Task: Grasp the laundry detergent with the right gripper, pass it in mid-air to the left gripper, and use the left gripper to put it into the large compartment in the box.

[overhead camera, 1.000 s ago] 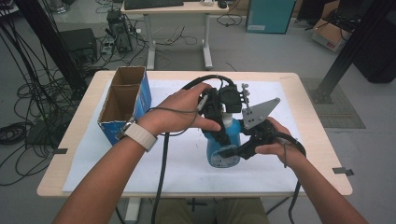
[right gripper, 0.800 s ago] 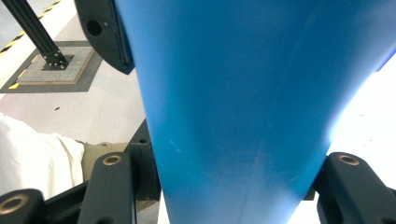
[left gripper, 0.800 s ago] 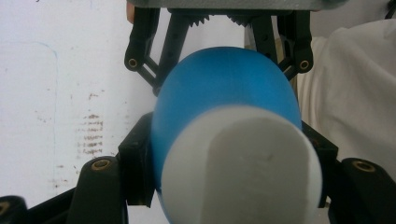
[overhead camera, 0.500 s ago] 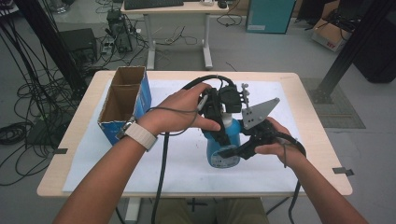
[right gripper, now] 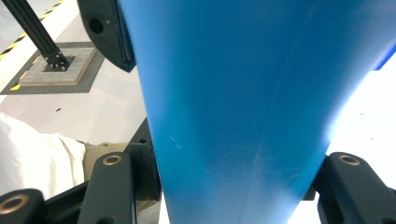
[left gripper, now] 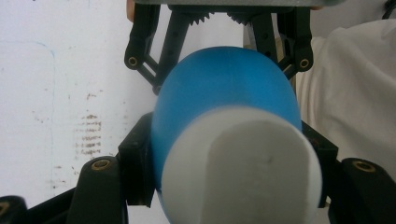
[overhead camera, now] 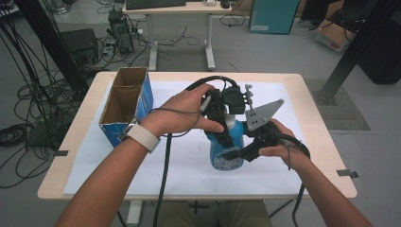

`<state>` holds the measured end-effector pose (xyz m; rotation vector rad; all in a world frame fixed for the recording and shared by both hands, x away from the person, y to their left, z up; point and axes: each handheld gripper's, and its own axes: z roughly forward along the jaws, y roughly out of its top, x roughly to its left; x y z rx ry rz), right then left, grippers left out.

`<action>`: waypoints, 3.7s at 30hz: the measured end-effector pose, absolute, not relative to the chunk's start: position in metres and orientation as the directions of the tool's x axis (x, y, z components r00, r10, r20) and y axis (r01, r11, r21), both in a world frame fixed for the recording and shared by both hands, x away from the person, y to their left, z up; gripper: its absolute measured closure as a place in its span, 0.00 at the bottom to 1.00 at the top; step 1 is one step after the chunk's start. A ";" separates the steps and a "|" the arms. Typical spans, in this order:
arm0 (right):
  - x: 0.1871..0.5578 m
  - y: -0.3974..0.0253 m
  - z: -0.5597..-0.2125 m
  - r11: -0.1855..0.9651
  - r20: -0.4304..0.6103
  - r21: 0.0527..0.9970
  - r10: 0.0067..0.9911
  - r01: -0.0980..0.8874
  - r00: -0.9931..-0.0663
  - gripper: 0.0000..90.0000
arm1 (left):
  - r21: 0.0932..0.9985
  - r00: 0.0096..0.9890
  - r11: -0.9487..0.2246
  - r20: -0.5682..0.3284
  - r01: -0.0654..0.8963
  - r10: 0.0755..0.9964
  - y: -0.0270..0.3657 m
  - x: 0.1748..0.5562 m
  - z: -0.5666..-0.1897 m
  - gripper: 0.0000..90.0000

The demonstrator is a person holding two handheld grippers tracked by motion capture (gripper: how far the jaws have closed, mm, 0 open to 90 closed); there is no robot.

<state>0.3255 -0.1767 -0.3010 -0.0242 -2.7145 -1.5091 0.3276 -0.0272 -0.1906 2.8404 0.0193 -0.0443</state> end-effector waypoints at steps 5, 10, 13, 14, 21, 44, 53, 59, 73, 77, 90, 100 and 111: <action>0.326 -0.177 -0.301 0.528 0.037 0.849 -0.005 0.029 -0.999 0.48 | 0.290 0.999 -0.957 -0.034 0.015 0.005 -0.028 0.328 -0.190 0.42; 0.326 -0.178 -0.302 0.521 0.038 0.853 -0.002 0.031 -0.999 0.48 | 0.294 1.000 -0.956 -0.029 0.017 0.008 -0.029 0.328 -0.190 0.42; 0.326 -0.179 -0.303 0.517 0.043 0.856 -0.002 0.036 -0.999 0.48 | 0.292 0.999 -0.956 -0.039 0.020 0.009 -0.030 0.328 -0.192 0.42; 0.326 -0.179 -0.304 0.517 0.044 0.855 0.000 0.038 -0.999 0.48 | 0.290 0.999 -0.957 -0.035 0.019 0.009 -0.030 0.329 -0.193 0.42; 0.325 -0.179 -0.315 0.517 0.061 0.855 0.002 0.053 -0.998 0.48 | 0.272 0.998 -0.962 -0.056 0.021 0.006 -0.033 0.330 -0.203 0.42; 0.336 -0.199 -0.304 0.543 0.118 0.824 0.117 0.163 -0.986 0.16 | 0.232 0.997 -0.971 0.035 0.062 0.072 -0.037 0.337 -0.185 0.42; 0.346 -0.244 -0.305 0.666 0.094 0.709 0.239 0.233 -0.967 0.07 | 0.206 0.980 -0.964 0.069 0.168 0.186 -0.023 0.345 -0.178 0.42; 0.352 -0.268 -0.301 0.702 0.136 0.642 0.290 0.307 -0.947 0.07 | 0.230 0.947 -0.933 0.101 0.276 0.305 -0.013 0.354 -0.159 0.42; 0.351 -0.285 -0.283 0.793 0.138 0.506 0.313 0.338 -0.940 0.09 | 0.233 0.846 -0.850 0.150 0.473 0.512 0.014 0.372 -0.108 0.42; 0.351 -0.290 -0.278 0.807 0.124 0.489 0.310 0.330 -0.942 0.09 | 0.235 0.803 -0.809 0.147 0.538 0.577 0.025 0.375 -0.095 0.42; 0.358 -0.300 -0.272 0.821 0.097 0.458 0.333 0.340 -0.938 0.09 | 0.278 0.692 -0.704 0.159 0.653 0.704 0.053 0.383 -0.060 0.42; 0.363 -0.303 -0.272 0.824 0.087 0.449 0.345 0.346 -0.934 0.09 | 0.294 0.569 -0.590 0.162 0.752 0.806 0.080 0.393 -0.039 0.42; 0.365 -0.304 -0.274 0.822 0.089 0.441 0.359 0.360 -0.929 0.10 | 0.301 0.382 -0.415 0.166 0.859 0.909 0.118 0.406 -0.031 0.42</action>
